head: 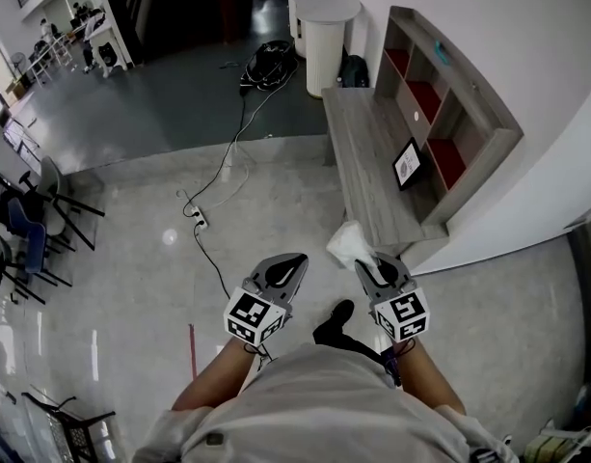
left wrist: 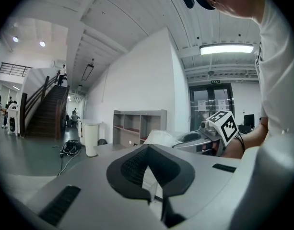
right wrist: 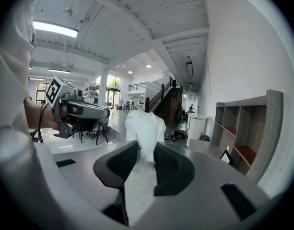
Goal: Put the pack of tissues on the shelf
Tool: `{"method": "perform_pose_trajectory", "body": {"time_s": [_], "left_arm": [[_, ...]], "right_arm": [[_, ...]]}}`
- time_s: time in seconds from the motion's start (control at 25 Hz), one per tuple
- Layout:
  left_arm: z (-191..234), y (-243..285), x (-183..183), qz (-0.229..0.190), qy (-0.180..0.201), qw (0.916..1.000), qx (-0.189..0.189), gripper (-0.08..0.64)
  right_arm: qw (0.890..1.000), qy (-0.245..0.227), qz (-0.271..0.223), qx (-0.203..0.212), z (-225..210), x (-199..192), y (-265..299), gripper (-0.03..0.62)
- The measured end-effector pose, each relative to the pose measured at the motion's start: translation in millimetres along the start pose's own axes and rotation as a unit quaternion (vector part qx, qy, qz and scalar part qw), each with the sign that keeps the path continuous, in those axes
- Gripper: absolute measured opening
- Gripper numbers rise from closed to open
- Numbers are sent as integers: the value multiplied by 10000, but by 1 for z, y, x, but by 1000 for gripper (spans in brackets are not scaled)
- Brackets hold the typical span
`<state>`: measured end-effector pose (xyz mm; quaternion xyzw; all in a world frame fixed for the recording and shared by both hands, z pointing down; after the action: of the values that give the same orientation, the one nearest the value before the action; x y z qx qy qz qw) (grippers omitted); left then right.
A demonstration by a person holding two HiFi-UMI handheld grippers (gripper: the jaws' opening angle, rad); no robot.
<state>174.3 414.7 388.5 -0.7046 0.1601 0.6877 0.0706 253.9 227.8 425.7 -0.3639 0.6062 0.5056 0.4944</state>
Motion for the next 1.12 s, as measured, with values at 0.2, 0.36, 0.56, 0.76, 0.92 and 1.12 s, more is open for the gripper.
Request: {"method": "perform_pose_trajectory", "body": {"time_s": [0.2, 0.36, 0.56, 0.76, 0.92, 1.12], "left_arm": [[27, 19, -4, 59, 2, 9999, 93, 15], [49, 51, -3, 76, -11, 9999, 97, 15], [71, 113, -5, 155, 18, 9999, -26, 15], [93, 190, 1, 179, -8, 9996, -198, 15], [104, 249, 13, 120, -12, 9990, -439, 15], [99, 316, 21, 55, 22, 9958, -917, 15]], "right_arm": [[9999, -18, -34, 128, -18, 5, 35, 115], [9998, -14, -46, 167, -46, 11, 60, 114], [10000, 56, -7, 77, -104, 9, 87, 114], [9999, 134, 32, -84, -174, 11, 110, 114], [9995, 159, 65, -279, -221, 18, 117, 114], [9973, 222, 32, -696, -270, 22, 108, 114]]}}
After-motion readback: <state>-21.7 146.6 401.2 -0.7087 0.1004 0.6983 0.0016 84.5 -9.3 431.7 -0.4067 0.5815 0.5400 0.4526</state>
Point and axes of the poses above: the fingertips, and each gripper's own axes: y forward along the fingers, z to its left, x out of its top, the point moved 6 cm from there along -y, backward along the fingers, and after that the axes turned 5 degrees about y, right-handed, at the moved point
